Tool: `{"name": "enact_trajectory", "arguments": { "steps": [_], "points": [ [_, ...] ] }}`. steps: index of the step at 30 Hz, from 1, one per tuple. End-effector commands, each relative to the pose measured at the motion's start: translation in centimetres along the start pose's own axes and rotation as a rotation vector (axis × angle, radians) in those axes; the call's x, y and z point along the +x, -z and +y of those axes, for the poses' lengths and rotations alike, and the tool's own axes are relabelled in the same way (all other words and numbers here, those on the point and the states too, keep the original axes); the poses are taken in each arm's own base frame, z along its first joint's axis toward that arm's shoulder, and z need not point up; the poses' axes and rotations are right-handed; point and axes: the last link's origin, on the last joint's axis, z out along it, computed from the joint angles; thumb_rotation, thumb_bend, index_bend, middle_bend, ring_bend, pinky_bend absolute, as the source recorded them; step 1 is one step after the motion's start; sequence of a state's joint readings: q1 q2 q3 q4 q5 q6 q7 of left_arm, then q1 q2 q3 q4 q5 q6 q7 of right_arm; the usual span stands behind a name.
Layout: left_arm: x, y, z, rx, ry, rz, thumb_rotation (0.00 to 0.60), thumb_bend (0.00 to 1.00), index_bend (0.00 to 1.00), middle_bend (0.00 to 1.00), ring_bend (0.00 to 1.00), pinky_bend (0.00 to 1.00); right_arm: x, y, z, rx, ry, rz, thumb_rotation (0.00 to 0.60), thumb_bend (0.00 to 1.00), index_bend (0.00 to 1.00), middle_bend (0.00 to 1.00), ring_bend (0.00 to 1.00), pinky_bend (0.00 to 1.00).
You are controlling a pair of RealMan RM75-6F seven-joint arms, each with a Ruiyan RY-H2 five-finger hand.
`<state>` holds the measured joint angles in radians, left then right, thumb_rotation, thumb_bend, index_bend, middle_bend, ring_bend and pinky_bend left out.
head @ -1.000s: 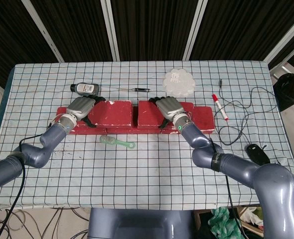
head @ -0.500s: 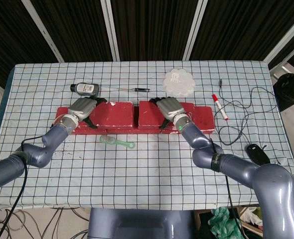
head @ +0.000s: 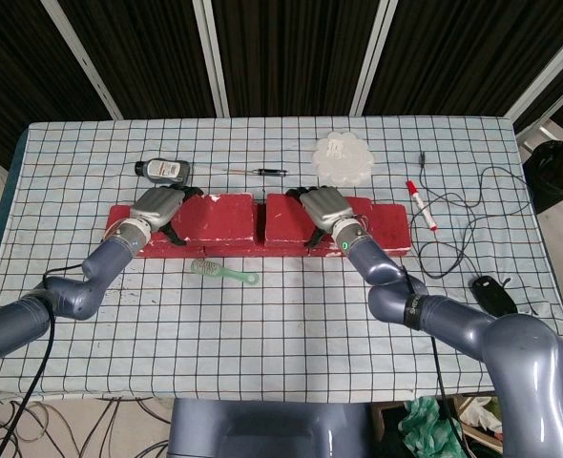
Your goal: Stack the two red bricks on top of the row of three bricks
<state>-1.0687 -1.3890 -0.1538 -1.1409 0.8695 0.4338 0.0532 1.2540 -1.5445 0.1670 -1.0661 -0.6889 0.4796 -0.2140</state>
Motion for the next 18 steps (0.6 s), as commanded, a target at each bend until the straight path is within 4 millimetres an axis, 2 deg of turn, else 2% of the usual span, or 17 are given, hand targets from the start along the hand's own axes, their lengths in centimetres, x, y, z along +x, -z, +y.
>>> {"name": "enact_trajectory", "arguments": {
  "steps": [1, 12, 18],
  "points": [
    [-0.10, -0.06, 0.27, -0.001, -0.004, -0.005, 0.600, 0.14, 0.14, 0.18, 0.08, 0.16, -0.06, -0.02, 0.03, 0.000, -0.001, -0.001, 0.600, 0.16, 0.14, 0.21, 0.23, 0.23],
    [-0.18, -0.24, 0.60, 0.004, -0.008, -0.009, 0.600, 0.05, 0.14, 0.18, 0.08, 0.15, -0.27, -0.21, 0.21, -0.007, -0.002, -0.012, 0.600, 0.13, 0.14, 0.19, 0.17, 0.23],
    [-0.02, -0.27, 0.74, 0.003, -0.012, -0.002, 0.600, 0.04, 0.14, 0.17, 0.07, 0.14, -0.30, -0.28, 0.21, -0.007, -0.003, -0.014, 0.600, 0.12, 0.13, 0.18, 0.16, 0.23]
  ]
}}
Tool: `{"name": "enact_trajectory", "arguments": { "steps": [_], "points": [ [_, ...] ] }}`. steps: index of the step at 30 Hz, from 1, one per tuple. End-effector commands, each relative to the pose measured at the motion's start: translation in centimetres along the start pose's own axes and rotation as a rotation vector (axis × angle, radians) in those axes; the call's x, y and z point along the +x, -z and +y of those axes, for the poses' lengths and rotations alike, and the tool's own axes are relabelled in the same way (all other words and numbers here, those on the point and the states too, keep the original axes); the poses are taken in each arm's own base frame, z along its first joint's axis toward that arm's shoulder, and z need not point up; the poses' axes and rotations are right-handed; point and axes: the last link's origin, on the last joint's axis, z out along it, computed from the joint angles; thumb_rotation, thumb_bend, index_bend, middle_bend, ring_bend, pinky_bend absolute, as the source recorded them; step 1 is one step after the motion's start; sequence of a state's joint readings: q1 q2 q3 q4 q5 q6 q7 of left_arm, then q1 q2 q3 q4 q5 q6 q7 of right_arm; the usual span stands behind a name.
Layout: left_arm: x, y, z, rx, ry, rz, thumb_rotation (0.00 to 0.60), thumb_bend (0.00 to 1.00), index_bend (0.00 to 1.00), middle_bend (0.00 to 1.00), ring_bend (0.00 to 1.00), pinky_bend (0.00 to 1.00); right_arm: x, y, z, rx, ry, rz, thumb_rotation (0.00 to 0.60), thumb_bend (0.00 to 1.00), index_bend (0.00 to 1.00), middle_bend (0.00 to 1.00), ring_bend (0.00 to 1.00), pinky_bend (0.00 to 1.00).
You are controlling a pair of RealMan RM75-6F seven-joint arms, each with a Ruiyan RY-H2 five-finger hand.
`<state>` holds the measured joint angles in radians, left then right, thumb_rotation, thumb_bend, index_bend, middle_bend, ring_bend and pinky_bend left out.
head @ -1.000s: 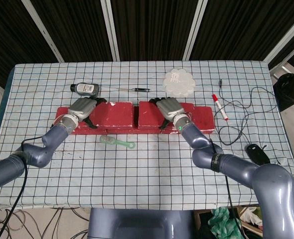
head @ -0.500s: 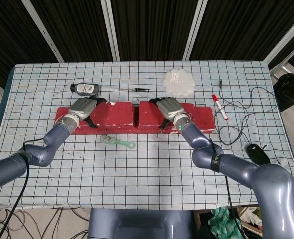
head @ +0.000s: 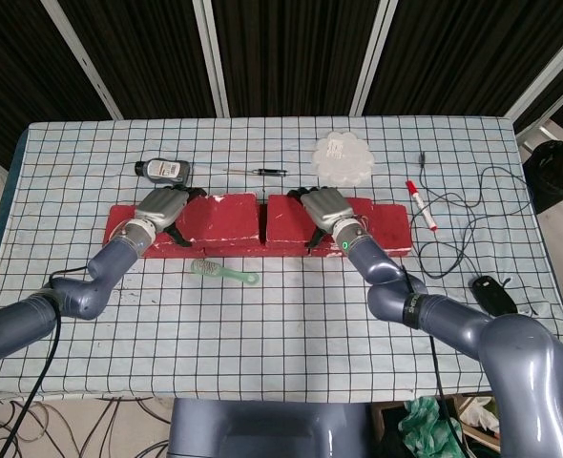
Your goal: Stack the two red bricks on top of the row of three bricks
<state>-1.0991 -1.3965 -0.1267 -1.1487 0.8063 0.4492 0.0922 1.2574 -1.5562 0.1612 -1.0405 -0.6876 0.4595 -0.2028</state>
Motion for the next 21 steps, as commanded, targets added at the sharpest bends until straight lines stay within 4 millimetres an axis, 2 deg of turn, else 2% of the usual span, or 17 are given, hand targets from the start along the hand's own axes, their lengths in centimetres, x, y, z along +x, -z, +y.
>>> {"name": "enact_trajectory", "arguments": {
  "steps": [1, 21],
  "points": [
    [0.04, 0.01, 0.04, -0.001, -0.003, 0.002, 0.600, 0.04, 0.14, 0.17, 0.07, 0.14, -0.01, -0.02, 0.04, -0.001, 0.000, 0.000, 0.600, 0.12, 0.13, 0.18, 0.15, 0.23],
    [0.10, 0.07, -0.06, -0.001, -0.017, -0.003, 0.600, 0.00, 0.13, 0.16, 0.04, 0.11, -0.05, -0.06, 0.16, -0.002, -0.002, -0.011, 0.600, 0.08, 0.06, 0.14, 0.08, 0.20]
  ]
}}
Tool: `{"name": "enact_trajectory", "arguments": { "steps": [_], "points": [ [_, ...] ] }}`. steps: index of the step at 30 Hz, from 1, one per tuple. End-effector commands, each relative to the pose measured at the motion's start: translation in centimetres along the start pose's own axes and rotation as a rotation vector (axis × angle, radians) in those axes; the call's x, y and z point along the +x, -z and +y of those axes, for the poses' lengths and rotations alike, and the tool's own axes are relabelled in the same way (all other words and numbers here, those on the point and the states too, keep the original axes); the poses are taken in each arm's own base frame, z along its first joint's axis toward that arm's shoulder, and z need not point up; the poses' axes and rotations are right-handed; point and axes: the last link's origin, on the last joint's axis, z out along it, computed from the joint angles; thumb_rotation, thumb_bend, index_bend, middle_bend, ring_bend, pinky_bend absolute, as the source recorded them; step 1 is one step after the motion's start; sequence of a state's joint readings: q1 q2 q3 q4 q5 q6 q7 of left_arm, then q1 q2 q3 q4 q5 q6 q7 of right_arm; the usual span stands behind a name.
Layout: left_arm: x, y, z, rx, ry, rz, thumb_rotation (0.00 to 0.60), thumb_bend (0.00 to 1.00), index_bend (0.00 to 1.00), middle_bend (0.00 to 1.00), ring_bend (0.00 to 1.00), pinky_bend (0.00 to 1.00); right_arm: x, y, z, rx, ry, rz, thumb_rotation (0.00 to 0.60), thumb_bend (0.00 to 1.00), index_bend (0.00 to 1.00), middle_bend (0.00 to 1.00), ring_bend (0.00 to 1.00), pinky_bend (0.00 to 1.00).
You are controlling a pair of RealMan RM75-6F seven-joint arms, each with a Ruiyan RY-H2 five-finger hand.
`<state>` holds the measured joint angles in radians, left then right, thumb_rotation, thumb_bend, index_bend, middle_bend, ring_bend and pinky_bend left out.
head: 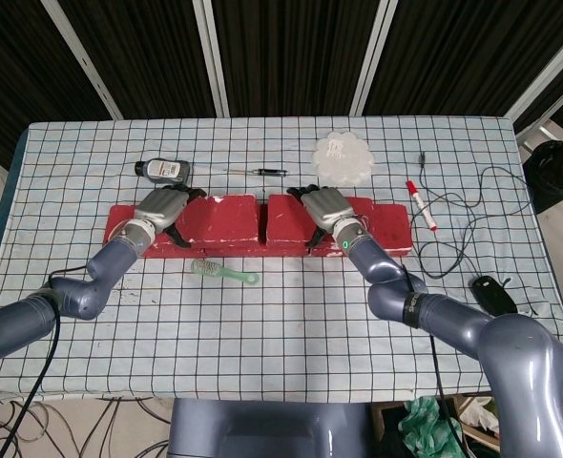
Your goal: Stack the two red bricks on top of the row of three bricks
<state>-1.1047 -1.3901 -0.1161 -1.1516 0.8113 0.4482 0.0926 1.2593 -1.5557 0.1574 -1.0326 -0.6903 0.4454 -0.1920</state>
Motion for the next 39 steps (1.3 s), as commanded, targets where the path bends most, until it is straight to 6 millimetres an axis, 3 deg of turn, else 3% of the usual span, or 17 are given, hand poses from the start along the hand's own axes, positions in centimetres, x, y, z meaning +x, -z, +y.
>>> {"name": "enact_trajectory", "arguments": {
  "steps": [1, 39],
  "points": [
    [-0.01, -0.02, 0.01, 0.000, -0.001, 0.000, 0.600, 0.00, 0.13, 0.16, 0.03, 0.11, -0.03, -0.01, 0.02, -0.001, 0.000, -0.004, 0.600, 0.08, 0.06, 0.14, 0.08, 0.20],
    [-0.14, -0.21, 0.21, -0.004, 0.003, -0.004, 0.600, 0.00, 0.13, 0.15, 0.00, 0.08, 0.17, 0.03, 0.08, 0.001, -0.002, -0.015, 0.600, 0.00, 0.00, 0.00, 0.01, 0.13]
  ]
}}
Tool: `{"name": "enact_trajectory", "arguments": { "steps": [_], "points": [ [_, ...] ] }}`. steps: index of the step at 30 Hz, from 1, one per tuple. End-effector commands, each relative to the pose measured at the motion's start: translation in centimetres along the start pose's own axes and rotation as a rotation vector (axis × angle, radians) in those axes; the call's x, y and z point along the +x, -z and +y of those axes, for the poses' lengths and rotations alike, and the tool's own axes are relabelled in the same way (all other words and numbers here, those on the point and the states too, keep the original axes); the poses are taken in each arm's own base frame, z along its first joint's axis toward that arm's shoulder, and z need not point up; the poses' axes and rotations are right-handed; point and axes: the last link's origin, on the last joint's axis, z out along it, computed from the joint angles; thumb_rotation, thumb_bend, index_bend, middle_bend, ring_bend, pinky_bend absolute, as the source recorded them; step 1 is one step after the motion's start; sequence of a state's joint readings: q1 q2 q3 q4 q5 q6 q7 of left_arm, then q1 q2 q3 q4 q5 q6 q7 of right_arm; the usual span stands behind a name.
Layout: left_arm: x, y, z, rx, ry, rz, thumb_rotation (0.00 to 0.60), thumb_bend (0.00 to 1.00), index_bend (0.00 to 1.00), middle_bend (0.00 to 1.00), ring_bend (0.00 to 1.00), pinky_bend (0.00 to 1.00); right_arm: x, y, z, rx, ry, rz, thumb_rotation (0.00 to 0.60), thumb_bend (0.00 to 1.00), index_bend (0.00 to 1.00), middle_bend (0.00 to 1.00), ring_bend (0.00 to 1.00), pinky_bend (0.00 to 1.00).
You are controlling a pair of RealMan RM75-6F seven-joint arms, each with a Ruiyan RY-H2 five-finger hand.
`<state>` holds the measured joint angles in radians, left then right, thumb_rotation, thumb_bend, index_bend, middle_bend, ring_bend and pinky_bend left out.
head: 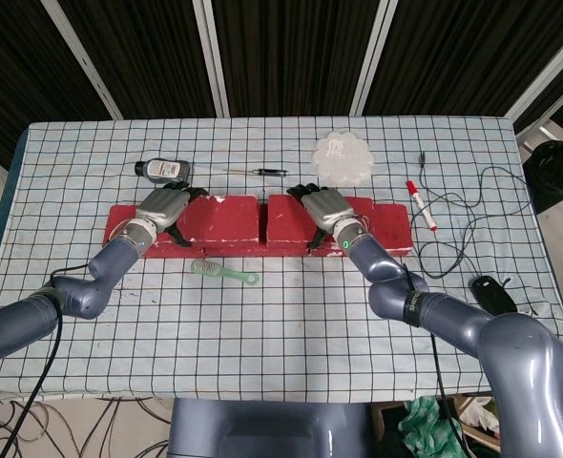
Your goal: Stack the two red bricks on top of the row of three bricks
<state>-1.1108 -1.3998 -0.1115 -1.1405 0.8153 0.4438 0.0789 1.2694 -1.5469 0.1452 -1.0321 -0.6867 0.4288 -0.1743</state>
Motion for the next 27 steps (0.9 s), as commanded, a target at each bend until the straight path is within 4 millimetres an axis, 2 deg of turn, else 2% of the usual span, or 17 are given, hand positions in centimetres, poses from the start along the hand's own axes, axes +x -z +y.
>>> {"name": "enact_trajectory", "arguments": {
  "steps": [1, 27],
  "points": [
    [0.00, 0.01, 0.02, -0.001, -0.002, 0.000, 0.600, 0.00, 0.13, 0.15, 0.00, 0.08, 0.00, 0.04, 0.00, 0.001, 0.001, -0.003, 0.600, 0.00, 0.00, 0.00, 0.01, 0.13],
    [-0.08, -0.07, 0.38, -0.006, -0.002, 0.001, 0.600, 0.00, 0.13, 0.15, 0.00, 0.08, 0.07, 0.18, 0.15, 0.000, 0.016, -0.010, 0.600, 0.00, 0.00, 0.00, 0.00, 0.11]
  ]
}}
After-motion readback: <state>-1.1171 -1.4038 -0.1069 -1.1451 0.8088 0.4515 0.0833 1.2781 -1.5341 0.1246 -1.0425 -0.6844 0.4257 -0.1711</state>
